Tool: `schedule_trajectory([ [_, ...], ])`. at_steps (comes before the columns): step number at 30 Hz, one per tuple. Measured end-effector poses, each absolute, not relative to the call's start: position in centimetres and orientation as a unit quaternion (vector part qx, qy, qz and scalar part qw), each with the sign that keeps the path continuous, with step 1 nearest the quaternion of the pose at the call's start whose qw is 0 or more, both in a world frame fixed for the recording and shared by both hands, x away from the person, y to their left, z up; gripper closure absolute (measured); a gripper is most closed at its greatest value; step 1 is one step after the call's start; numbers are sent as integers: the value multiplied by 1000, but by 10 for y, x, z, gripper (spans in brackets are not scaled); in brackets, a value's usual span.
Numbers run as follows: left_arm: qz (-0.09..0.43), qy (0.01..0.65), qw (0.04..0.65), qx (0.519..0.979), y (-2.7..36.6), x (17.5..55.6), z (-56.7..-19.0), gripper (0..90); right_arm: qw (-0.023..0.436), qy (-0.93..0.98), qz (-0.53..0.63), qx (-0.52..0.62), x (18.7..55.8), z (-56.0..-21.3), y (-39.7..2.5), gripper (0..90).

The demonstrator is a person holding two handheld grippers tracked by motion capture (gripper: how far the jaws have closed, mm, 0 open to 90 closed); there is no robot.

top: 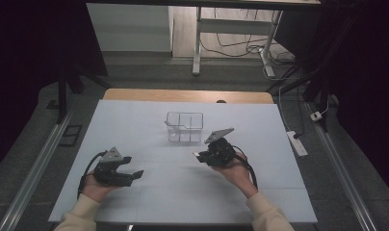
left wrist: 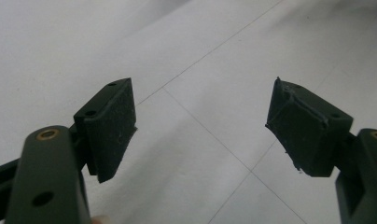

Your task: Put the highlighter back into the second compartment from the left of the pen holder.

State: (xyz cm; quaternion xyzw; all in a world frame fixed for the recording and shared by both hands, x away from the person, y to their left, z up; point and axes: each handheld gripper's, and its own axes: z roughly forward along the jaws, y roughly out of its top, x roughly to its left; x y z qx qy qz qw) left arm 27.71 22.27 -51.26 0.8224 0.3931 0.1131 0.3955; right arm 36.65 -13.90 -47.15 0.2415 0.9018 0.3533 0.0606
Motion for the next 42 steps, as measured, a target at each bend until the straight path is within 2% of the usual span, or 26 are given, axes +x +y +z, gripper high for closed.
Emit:
schedule_trajectory([
  [42,112,390,395,824,222,277,-513,238,115,840,469,247,358,-433,-161,780],
])
